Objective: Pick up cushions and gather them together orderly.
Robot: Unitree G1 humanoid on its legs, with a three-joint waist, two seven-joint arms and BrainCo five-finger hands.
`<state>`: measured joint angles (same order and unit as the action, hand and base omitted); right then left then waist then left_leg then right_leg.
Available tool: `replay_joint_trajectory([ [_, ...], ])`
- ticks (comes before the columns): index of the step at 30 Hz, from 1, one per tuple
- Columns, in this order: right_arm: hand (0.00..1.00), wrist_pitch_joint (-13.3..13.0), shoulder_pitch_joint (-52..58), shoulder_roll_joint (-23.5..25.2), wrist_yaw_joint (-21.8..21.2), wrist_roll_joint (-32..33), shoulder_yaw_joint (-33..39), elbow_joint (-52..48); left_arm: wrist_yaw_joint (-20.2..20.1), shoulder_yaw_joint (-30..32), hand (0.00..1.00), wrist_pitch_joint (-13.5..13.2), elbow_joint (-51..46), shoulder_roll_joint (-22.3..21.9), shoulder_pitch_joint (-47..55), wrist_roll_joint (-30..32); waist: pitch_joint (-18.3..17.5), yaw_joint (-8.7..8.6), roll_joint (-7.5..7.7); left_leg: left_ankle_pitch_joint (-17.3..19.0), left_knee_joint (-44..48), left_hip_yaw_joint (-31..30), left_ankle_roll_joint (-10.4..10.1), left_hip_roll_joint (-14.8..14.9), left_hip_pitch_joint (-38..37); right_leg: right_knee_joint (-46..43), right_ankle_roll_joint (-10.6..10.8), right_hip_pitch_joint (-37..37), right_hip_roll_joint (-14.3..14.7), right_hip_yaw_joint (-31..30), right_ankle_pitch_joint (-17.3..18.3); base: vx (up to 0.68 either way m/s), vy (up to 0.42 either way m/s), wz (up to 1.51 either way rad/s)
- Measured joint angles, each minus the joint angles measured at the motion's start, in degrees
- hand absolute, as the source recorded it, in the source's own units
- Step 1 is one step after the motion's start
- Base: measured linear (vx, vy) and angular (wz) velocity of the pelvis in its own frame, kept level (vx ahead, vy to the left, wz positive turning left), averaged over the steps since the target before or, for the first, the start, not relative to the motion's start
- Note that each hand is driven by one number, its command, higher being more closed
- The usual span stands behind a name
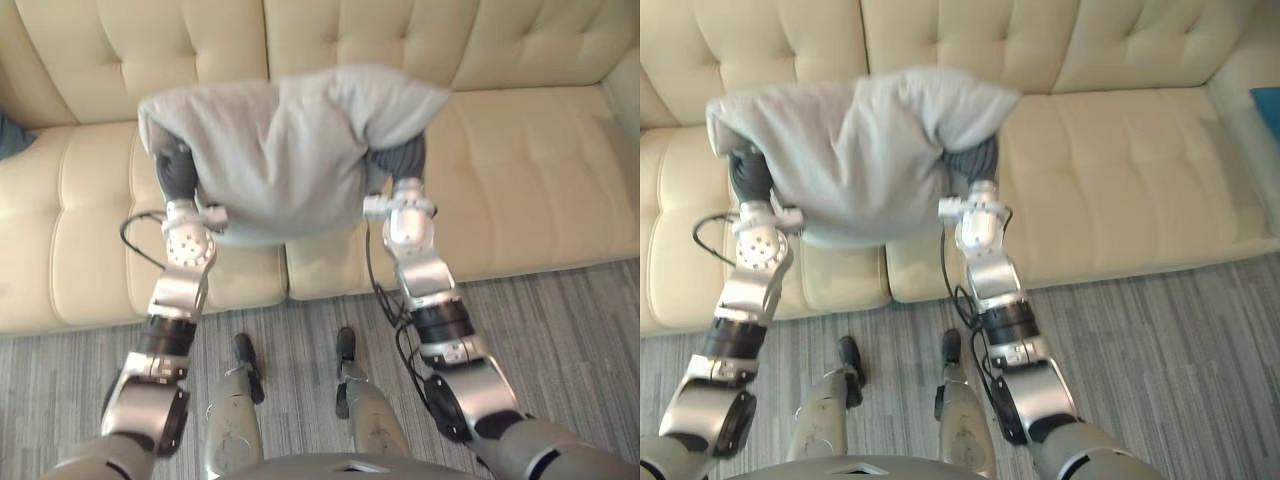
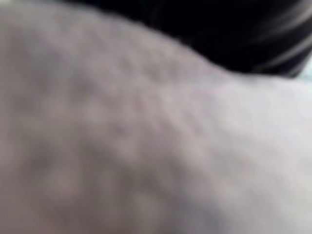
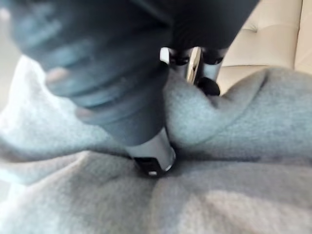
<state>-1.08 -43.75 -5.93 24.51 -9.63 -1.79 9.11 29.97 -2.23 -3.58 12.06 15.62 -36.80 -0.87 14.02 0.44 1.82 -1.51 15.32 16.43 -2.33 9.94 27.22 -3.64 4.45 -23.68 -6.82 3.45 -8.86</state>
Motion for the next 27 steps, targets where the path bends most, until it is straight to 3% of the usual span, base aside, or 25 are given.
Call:
replay_joint_trajectory([
  [1, 1.0, -0.03, -8.0, 0.18, 1.93, 1.62, 3.67, 3.44, 0.11, 0.3, 1.0, -0.04, 3.65, 1.78, -7.23, -0.11, 1.03, -0.02, -0.38, -2.55, -3.64, -0.74, -0.22, -1.02, 1.07, -0.84, -0.04, -2.41, -0.48, 0.85, 0.02, -0.09, -0.039, 0.3],
  [4, 1.0, -0.1, -17.48, 0.17, 4.81, 5.5, 7.9, 6.01, 0.12, 1.54, 1.0, -0.55, 8.34, 2.5, -16.46, -1.79, 3.28, 0.56, -0.96, -7.0, -9.31, -0.84, -0.08, -2.07, 2.01, -2.5, -0.04, -6.39, -0.79, 1.15, 0.01, -0.09, -0.052, 0.18],
  [8, 1.0, -0.39, -27.2, 0.15, 7.89, 10.53, 12.88, 9.27, -0.46, 2.19, 1.0, -0.81, 18.71, 3.95, -31.97, -5.78, 5.8, 0.19, -1.78, -10.85, -12.75, -2.22, -0.16, -2.57, 6.17, -6.68, -0.45, -13.27, -1.27, 2.6, 0.88, -0.08, -0.046, 0.17],
  [10, 1.0, -0.41, -29.63, 0.22, 9.31, 11.71, 14.21, 9.43, -0.7, 2.2, 1.0, -0.81, 18.83, 3.73, -35.79, -5.99, 7.38, 0.14, -2.11, -11.57, -12.92, -2.61, -0.51, -2.54, 7.56, -8.88, -0.64, -15.35, -1.87, 3.34, 1.89, -0.06, -0.031, 0.17],
  [17, 1.0, -0.37, -29.87, 1.02, 11.0, 12.01, 14.3, 5.12, -1.83, 4.6, 1.0, -0.81, 15.5, 2.13, -36.73, -7.6, 7.42, 1.24, -2.19, -13.07, -13.9, -2.72, -2.15, -2.47, 12.29, -17.9, -1.58, -24.17, -2.86, 3.81, 6.27, -0.03, -0.052, 0.12],
  [18, 0.0, -0.37, -29.87, 1.04, 11.12, 11.99, 14.3, 4.93, -1.83, 4.61, 1.0, -0.81, 15.48, 1.68, -36.73, -7.87, 7.43, 1.3, -2.2, -13.19, -13.94, -2.72, -2.32, -2.48, 12.79, -18.62, -1.77, -24.96, -3.0, 3.83, 6.59, -0.01, -0.034, 0.1],
  [19, 0.0, -0.37, -29.87, 1.11, 11.27, 11.97, 14.39, 4.85, -1.84, 4.62, 0.0, -0.78, 15.46, 1.24, -36.72, -7.91, 7.43, 1.31, -2.2, -13.33, -13.95, -2.71, -2.16, -2.52, 13.44, -19.42, -1.84, -25.97, -3.19, 3.79, 6.96, -0.01, -0.03, 0.08],
  [27, 0.0, -1.29, -29.76, 3.02, 13.24, 11.92, 16.12, 3.03, -1.4, 6.79, 0.0, 0.12, 13.01, 1.09, -36.74, -7.14, 7.91, 0.93, -3.05, -14.07, -13.92, -2.21, -2.54, -2.41, 19.21, -21.75, -1.98, -32.98, -3.4, 3.38, 7.2, -0.01, -0.007, 0.02],
])
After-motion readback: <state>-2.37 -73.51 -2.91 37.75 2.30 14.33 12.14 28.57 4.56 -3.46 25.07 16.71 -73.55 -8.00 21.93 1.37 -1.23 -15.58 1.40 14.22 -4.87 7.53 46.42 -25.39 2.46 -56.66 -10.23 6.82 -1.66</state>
